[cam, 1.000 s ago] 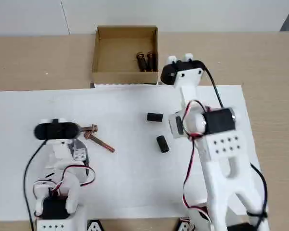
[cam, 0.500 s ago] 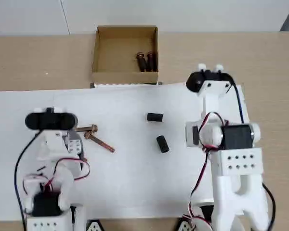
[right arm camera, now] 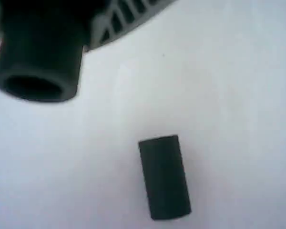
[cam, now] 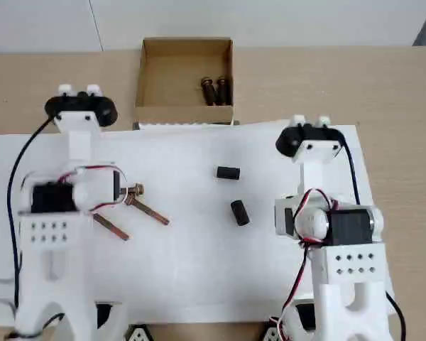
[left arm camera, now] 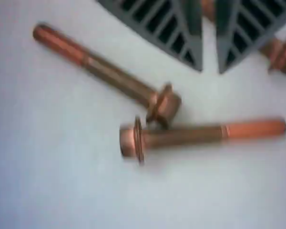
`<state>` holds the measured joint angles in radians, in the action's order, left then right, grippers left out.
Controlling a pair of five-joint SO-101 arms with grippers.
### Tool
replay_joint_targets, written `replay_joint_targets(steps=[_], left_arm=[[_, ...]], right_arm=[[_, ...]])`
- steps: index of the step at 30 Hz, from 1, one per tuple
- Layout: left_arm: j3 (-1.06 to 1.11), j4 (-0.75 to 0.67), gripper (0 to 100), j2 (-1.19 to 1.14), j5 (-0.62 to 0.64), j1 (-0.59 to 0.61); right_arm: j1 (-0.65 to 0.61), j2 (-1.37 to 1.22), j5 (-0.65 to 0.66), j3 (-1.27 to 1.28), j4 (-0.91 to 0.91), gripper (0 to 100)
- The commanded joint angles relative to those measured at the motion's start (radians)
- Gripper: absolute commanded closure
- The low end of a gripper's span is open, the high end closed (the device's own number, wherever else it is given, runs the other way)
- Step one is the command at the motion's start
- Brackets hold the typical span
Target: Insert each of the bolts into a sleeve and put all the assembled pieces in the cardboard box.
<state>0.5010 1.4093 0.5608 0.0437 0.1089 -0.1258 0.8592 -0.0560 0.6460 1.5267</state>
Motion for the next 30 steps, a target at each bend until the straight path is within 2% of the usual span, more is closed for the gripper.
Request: replay_joint_targets(steps=[1, 8, 15, 22, 30], left_arm=[[-0.091, 0.057, 99, -0.081, 0.107, 0.008], [-0.076, 0.098, 99, -0.155, 0.459, 0.008], [-0.016, 0.107, 99, -0.221, 0.767, 0.069], [-0.015, 0.103, 99, -0.293, 0.781, 0.180], [-0.015, 0.078, 99, -0.370, 0.779, 0.193]], right_arm=[[0.010, 0.059, -0.011, 0.020, -0.018, 99.5], [0.010, 0.145, -0.011, 0.081, -0.018, 99.5], [0.010, 0.252, -0.012, 0.152, -0.035, 99.5], [0.010, 0.343, -0.012, 0.195, -0.047, 99.5], [0.010, 0.351, -0.012, 0.195, -0.047, 99.5]])
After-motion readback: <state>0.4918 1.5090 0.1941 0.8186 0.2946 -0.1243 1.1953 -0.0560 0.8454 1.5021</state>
